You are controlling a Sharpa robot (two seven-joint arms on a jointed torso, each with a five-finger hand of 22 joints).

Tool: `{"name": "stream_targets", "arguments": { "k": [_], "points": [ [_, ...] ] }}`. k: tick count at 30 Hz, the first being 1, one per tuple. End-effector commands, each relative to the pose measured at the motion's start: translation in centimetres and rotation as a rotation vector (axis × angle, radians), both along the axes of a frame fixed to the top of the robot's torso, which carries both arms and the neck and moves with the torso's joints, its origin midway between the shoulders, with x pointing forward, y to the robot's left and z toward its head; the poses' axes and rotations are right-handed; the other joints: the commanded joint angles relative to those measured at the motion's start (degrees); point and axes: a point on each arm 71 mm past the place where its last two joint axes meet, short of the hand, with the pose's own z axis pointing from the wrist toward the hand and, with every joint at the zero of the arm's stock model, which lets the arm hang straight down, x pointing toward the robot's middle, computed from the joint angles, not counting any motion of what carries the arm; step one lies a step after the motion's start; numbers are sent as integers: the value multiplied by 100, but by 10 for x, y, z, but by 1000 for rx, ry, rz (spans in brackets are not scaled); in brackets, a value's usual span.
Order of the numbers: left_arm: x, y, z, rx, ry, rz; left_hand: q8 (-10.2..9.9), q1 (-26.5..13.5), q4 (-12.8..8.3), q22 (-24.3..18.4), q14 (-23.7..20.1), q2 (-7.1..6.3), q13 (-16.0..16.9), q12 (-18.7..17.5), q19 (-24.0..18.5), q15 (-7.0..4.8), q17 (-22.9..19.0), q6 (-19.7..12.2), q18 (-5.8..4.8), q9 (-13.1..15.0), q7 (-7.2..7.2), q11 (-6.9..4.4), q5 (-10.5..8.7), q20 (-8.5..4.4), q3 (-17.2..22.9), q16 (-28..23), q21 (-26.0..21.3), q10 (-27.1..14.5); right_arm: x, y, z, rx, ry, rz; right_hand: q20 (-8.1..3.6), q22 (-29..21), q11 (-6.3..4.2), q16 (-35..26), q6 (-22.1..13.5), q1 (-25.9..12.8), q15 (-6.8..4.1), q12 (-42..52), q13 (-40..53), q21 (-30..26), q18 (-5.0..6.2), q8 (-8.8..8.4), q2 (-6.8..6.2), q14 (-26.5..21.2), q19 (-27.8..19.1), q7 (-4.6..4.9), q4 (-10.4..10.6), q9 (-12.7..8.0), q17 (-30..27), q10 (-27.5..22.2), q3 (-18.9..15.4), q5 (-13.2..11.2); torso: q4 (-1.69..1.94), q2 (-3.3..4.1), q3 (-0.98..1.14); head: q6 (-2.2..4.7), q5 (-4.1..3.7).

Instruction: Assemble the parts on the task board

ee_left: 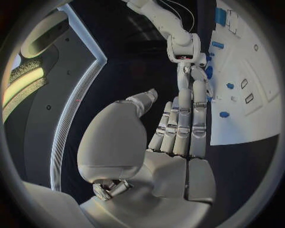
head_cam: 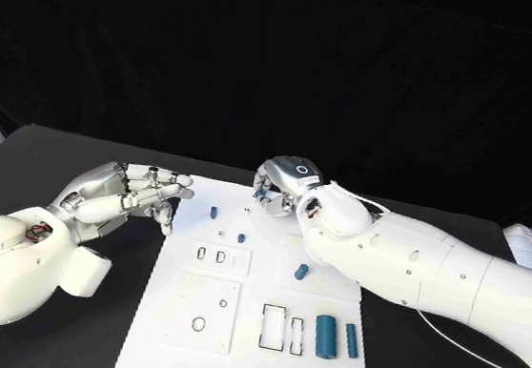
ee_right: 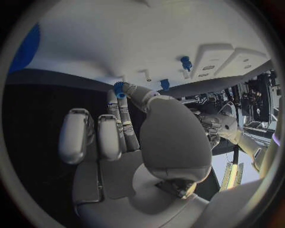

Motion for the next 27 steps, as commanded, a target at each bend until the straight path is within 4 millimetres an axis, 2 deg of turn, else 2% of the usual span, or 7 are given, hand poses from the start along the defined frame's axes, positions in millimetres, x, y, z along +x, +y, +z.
{"name": "stream_targets", "arguments": {
  "k": [1,11,14,27],
  "points": [
    [-1,-3,2,-3,-7,-25,-34,-29,-26,5,-26,-4,1,-19,-24,5,8,-34,72,7,35,-5,-2,2,-1,22,39,-37,0,2,0,-3,-8,10,-28,3,-141,30,-23,61,-21,22,127,27,-109,11,94,237,-14,0,-37,8,3,152,-3,21,18,15,-24,0,-3],
    [0,-3,2,-2,-7,-26,-34,-29,-26,5,-26,-4,1,-19,-24,5,8,-34,72,7,35,-5,-2,2,-1,22,39,-37,0,5,-1,-13,4,18,-27,6,-138,35,-34,59,-18,16,129,28,-109,9,89,238,-15,3,-41,15,8,146,0,24,20,30,-27,-18,4],
    [0,-3,2,-2,-7,-25,-34,-29,-26,5,-26,-4,1,-19,-24,5,8,-34,72,7,35,-5,-2,2,-1,22,39,-37,-1,5,-2,-17,10,19,-27,6,-138,35,-34,59,-18,16,129,28,-109,9,89,238,-15,3,-41,15,8,146,0,24,14,40,-19,-12,14],
    [1,-1,2,1,-5,-22,-38,-25,-32,17,-28,-2,1,-19,-37,6,8,-41,73,8,36,-3,-2,3,1,27,58,-46,-4,1,-2,-23,14,18,-26,24,-136,42,-41,56,-16,13,133,41,-113,10,79,239,-12,5,-47,24,17,144,1,27,13,52,-17,-4,36]
  ]
}}
